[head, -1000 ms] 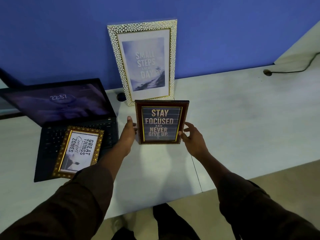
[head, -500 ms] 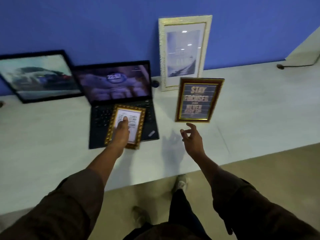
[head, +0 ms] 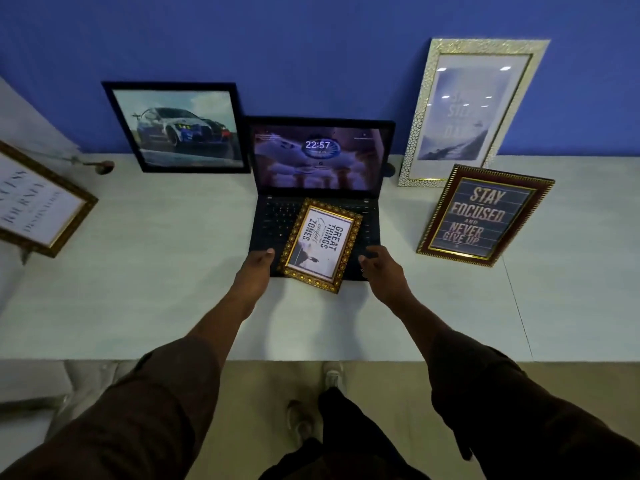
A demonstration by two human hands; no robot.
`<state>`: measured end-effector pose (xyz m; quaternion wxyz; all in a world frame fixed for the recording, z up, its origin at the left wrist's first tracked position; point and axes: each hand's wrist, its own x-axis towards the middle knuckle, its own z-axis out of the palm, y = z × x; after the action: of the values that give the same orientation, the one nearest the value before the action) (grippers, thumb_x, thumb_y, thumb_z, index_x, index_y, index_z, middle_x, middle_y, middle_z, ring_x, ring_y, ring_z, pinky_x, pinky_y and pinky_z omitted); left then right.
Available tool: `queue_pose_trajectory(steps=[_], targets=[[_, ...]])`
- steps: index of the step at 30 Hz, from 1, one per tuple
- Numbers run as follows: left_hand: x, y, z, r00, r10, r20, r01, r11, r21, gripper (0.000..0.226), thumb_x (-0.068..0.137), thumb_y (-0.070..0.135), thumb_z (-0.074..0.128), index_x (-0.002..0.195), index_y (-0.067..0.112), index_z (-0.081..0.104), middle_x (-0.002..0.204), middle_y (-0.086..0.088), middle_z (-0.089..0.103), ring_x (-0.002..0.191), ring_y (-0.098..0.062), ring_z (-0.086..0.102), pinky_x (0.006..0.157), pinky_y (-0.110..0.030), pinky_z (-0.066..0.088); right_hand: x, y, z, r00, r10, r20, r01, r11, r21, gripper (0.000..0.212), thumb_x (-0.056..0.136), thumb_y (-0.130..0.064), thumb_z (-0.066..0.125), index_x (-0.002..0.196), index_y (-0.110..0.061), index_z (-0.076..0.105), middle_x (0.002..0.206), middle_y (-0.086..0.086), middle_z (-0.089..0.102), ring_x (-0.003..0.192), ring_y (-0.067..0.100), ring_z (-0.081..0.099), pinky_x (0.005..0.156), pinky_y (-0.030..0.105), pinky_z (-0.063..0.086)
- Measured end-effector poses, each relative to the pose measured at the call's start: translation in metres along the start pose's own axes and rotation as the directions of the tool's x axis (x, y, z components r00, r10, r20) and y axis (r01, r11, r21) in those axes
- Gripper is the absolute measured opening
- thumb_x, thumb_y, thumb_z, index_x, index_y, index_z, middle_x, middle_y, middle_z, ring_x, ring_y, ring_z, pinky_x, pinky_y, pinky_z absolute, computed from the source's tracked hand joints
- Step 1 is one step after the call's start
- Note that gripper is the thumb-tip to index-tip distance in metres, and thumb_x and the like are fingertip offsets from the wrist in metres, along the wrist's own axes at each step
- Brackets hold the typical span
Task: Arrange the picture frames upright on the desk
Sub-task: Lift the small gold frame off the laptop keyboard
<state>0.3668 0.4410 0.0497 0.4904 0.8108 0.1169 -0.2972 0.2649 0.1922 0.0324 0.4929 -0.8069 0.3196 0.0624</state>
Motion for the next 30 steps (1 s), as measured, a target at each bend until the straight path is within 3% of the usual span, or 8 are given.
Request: queue_pose_trajectory(steps=[4, 9, 13, 16, 20, 24, 27, 30], targets=[[0.022, 0.014, 0.012, 0.999, -0.030, -0.012, 0.030, 0.999, 0.038, 0.053, 0.095, 0.056, 0.043, 0.132, 0.021, 0.054, 0.131, -0.006, 0.058, 0.120, -0.027, 0.055, 0.108, -0.045, 0.042, 0.030, 0.002, 0.000, 0.997, 0.067, 0.044, -0.068, 0.997, 0.027, 0.043, 0.101, -0.040, 0.051, 0.138, -0.017, 0.048, 0.128, 0.011, 0.066, 0.108, 0.030, 0.069, 0.097, 0.050, 0.055], [0.045, 0.037, 0.039, 0.998, -0.042, 0.036, 0.039, 0.997, 0.061, 0.026, 0.103, 0.040, 0.042, 0.113, 0.022, 0.058, 0.100, 0.002, 0.063, 0.092, -0.016, 0.059, 0.083, -0.029, 0.041, 0.060, 0.003, 0.005, 0.988, 0.116, 0.106, -0.120, 0.992, 0.028, 0.036, 0.101, -0.036, 0.050, 0.130, -0.015, 0.053, 0.121, 0.011, 0.069, 0.103, 0.030, 0.069, 0.096, 0.051, 0.055], [0.053, 0.040, 0.051, 0.997, -0.075, 0.034, 0.073, 0.996, 0.058, 0.026, 0.102, 0.044, 0.043, 0.094, 0.029, 0.063, 0.075, 0.015, 0.070, 0.083, -0.005, 0.064, 0.069, -0.023, 0.044, 0.071, -0.005, 0.017, 0.985, 0.092, 0.147, -0.103, 0.992, 0.066, 0.038, 0.099, -0.039, 0.053, 0.128, -0.016, 0.058, 0.119, -0.001, 0.068, 0.105, 0.023, 0.067, 0.081, 0.031, 0.053], [0.057, 0.036, 0.053, 0.992, -0.119, 0.034, 0.118, 0.993, 0.030, 0.029, 0.101, 0.050, 0.041, 0.091, 0.033, 0.063, 0.097, 0.001, 0.070, 0.092, -0.017, 0.066, 0.081, -0.031, 0.045, 0.074, -0.008, 0.026, 0.985, 0.096, 0.142, -0.118, 0.981, 0.157, 0.030, 0.097, -0.034, 0.056, 0.122, -0.017, 0.060, 0.115, -0.002, 0.070, 0.104, 0.021, 0.068, 0.072, 0.024, 0.050], [0.060, 0.027, 0.045, 0.979, -0.203, -0.008, 0.201, 0.975, -0.093, 0.046, 0.097, 0.060, 0.040, 0.122, 0.025, 0.059, 0.117, -0.006, 0.070, 0.101, -0.023, 0.067, 0.089, -0.038, 0.052, 0.085, -0.011, 0.027, 0.968, 0.027, 0.251, -0.099, 0.956, 0.277, 0.016, 0.089, -0.041, 0.061, 0.103, -0.034, 0.061, 0.111, -0.001, 0.075, 0.105, 0.022, 0.072, 0.094, 0.051, 0.057], [0.057, 0.031, 0.017, 0.951, -0.238, -0.197, 0.212, 0.966, -0.145, 0.063, 0.097, 0.058, 0.041, 0.142, 0.014, 0.039, 0.142, -0.016, 0.055, 0.125, -0.035, 0.056, 0.106, -0.047, 0.044, 0.103, -0.036, 0.024, 0.922, -0.164, 0.349, 0.094, 0.973, 0.209, 0.019, 0.091, -0.037, 0.060, 0.108, -0.030, 0.065, 0.110, 0.006, 0.077, 0.102, 0.026, 0.074, 0.092, 0.057, 0.057], [0.045, 0.048, -0.013, 0.927, -0.123, -0.355, 0.086, 0.989, -0.119, 0.058, 0.098, 0.050, 0.048, 0.142, 0.012, 0.042, 0.139, -0.016, 0.055, 0.119, -0.031, 0.056, 0.097, -0.036, 0.044, 0.107, -0.076, 0.019, 0.861, -0.263, 0.435, 0.222, 0.965, 0.143, 0.024, 0.101, -0.024, 0.056, 0.121, -0.018, 0.067, 0.111, 0.006, 0.075, 0.102, 0.025, 0.072, 0.092, 0.046, 0.058], [0.035, 0.052, -0.048, 0.950, 0.003, -0.311, -0.001, 1.000, 0.007, 0.045, 0.097, 0.050, 0.050, 0.126, 0.017, 0.058, 0.125, -0.009, 0.066, 0.111, -0.028, 0.063, 0.092, -0.035, 0.048, 0.109, -0.117, 0.022, 0.751, -0.326, 0.574, 0.302, 0.943, 0.140, 0.029, 0.103, -0.020, 0.053, 0.129, -0.011, 0.065, 0.115, 0.006, 0.074, 0.101, 0.018, 0.072, 0.084, 0.026, 0.057]])
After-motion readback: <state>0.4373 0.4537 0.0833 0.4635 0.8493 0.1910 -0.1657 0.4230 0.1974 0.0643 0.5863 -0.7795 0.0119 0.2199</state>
